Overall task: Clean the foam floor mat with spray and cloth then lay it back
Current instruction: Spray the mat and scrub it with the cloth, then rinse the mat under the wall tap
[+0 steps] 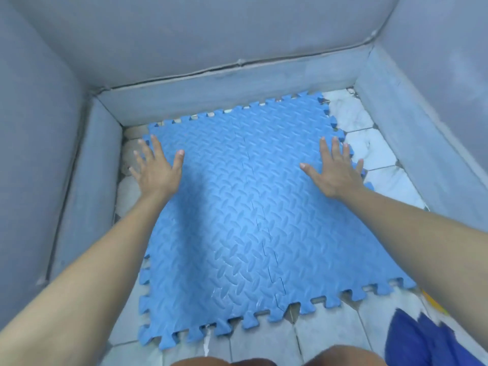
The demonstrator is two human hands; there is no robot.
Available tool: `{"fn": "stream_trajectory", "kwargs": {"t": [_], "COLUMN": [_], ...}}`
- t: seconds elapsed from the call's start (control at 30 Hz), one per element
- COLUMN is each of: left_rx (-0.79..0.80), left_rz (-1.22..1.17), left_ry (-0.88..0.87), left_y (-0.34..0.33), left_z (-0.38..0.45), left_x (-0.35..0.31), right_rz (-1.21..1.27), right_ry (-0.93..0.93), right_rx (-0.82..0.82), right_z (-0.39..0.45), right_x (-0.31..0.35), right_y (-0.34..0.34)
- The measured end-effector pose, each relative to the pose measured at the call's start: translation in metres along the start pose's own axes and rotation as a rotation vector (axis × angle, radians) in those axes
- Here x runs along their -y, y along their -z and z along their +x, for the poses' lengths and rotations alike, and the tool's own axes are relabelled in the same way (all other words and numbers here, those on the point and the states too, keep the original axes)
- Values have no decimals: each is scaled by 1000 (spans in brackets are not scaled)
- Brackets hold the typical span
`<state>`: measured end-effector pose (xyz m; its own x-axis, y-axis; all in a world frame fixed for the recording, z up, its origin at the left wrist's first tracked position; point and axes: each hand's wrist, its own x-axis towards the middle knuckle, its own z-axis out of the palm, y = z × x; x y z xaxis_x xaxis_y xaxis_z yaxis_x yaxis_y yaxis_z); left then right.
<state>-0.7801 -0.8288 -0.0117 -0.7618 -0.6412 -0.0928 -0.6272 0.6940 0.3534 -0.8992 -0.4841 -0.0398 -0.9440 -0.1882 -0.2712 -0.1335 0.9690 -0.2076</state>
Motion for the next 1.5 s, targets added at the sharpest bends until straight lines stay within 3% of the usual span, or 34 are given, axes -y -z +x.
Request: {"fn": "stream_trajectory", "kwargs": {"t": [0.17,0.27,0.37,0.47,0.57,0.67,0.83,0.97,1.27,1.5], "left_rx": [255,388,322,226,194,139,45,40,67,23], "left_rz": [20,-162,-313,-518,-783,-865,-947,-1003,-1145,-1147], "left_ry": [338,434,476,660,711,660,582,448,297,186], "left_y": [-33,-38,-29,-30,-23,-5,43,92,205,174], "left_z": [-6,-3,-9,-7,4,8,10,30,76,104], "left_x": [66,88,87,85,81,76,57,25,-23,-12], "right_rz": [-7,123,328,453,662,923,1109,1237,1229,1199], "right_ry": [-179,-314,-400,-441,-508,-524,-446,-319,-165,-162], "right_rx": [92,99,161,29,46,42,-187,-279,-380,-481], "right_z": [11,48,50,62,80,83,84,90,114,146], "right_x": [-25,-57,-57,-38,-33,-46,-49,-39,6,23], "right_y": [5,13,0,-9,18,41,88,150,250,253]}}
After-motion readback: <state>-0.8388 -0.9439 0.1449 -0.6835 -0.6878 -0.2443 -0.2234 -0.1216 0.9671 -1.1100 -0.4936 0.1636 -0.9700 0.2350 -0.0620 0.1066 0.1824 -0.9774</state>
